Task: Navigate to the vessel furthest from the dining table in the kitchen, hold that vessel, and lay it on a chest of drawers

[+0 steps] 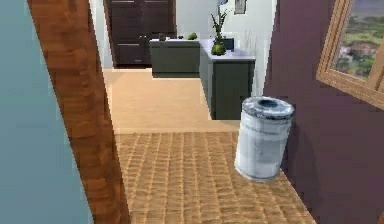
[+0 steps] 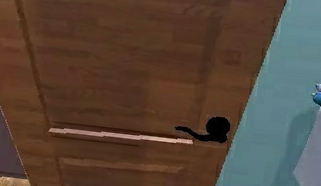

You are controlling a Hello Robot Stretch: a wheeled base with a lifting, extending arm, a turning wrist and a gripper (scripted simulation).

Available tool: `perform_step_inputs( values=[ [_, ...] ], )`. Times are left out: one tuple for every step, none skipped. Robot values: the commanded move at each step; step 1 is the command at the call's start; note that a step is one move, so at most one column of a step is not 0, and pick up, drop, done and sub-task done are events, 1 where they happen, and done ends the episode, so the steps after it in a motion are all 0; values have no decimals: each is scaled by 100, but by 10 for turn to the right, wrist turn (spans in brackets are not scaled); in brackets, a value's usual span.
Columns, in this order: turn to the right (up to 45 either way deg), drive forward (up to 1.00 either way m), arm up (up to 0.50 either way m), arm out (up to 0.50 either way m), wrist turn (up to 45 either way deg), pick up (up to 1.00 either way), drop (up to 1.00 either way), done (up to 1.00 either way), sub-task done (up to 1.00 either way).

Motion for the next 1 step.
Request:
perform_step_inputs(
  values=[
    [0,75,0,0,0,0,0,0,0]
  ],
)
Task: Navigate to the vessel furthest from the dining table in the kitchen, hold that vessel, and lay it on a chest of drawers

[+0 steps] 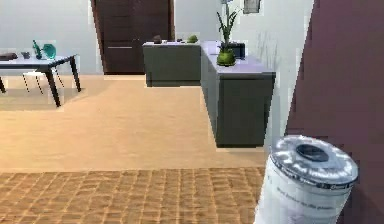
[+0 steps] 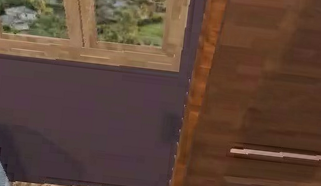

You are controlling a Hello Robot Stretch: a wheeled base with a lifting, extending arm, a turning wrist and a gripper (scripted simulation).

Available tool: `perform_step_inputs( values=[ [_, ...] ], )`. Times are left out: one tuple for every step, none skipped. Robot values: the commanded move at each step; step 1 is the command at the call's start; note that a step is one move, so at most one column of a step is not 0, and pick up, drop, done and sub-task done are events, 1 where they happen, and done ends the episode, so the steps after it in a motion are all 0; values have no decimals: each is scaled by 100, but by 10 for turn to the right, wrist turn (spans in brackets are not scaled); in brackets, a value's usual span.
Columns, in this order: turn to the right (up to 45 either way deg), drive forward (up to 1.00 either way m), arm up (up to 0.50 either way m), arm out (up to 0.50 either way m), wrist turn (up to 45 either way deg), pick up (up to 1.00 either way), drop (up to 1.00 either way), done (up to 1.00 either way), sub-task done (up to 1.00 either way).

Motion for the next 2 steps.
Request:
perform_step_inputs(
  values=[
    [-300,0,0,0,0,0,0,0,0],
    [0,100,0,0,0,0,0,0,0]
  ],
)
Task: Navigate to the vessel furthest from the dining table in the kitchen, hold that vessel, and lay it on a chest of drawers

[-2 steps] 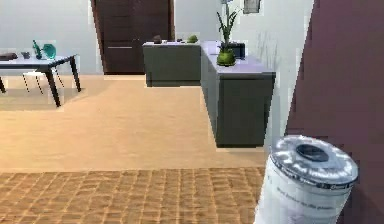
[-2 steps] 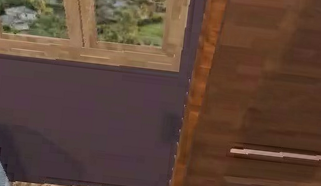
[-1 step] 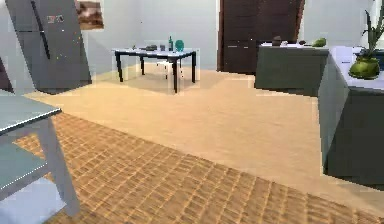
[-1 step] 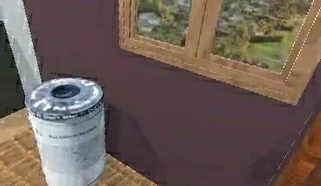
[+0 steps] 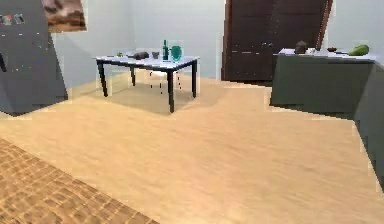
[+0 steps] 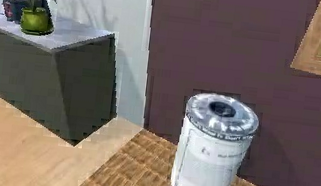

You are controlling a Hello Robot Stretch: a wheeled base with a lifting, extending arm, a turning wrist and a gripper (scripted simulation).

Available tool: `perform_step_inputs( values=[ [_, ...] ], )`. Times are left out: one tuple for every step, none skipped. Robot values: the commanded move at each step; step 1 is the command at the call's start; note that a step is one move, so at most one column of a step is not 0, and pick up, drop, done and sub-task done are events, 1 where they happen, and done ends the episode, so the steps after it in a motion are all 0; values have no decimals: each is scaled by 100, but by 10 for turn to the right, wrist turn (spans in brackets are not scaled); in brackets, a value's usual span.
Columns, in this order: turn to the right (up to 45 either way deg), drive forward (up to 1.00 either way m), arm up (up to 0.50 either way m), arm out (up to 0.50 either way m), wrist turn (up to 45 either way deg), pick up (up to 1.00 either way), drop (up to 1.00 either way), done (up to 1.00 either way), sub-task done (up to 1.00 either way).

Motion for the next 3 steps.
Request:
perform_step_inputs(
  values=[
    [0,100,0,0,0,0,0,0,0],
    [0,100,0,0,0,0,0,0,0],
    [-120,0,0,0,0,0,0,0,0]
  ],
)
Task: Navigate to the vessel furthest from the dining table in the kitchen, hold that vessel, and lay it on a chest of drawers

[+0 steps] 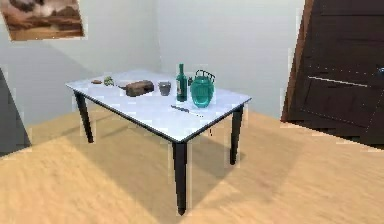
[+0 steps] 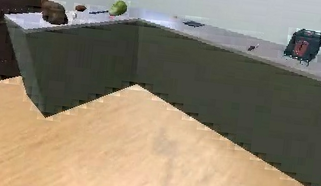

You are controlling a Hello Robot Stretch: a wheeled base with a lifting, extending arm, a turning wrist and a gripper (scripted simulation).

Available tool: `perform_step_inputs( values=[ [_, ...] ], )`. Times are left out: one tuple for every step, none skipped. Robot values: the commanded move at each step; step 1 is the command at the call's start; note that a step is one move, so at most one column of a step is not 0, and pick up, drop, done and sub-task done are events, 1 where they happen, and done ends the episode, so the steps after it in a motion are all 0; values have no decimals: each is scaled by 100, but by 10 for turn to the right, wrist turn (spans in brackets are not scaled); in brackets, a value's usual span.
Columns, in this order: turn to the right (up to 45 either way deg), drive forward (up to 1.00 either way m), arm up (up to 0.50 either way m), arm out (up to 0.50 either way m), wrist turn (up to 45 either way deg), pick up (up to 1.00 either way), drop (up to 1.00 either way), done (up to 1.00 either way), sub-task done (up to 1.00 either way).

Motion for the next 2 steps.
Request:
perform_step_inputs(
  values=[
    [0,20,0,0,0,0,0,0,0],
    [-30,0,0,0,0,0,0,0,0]
  ],
)
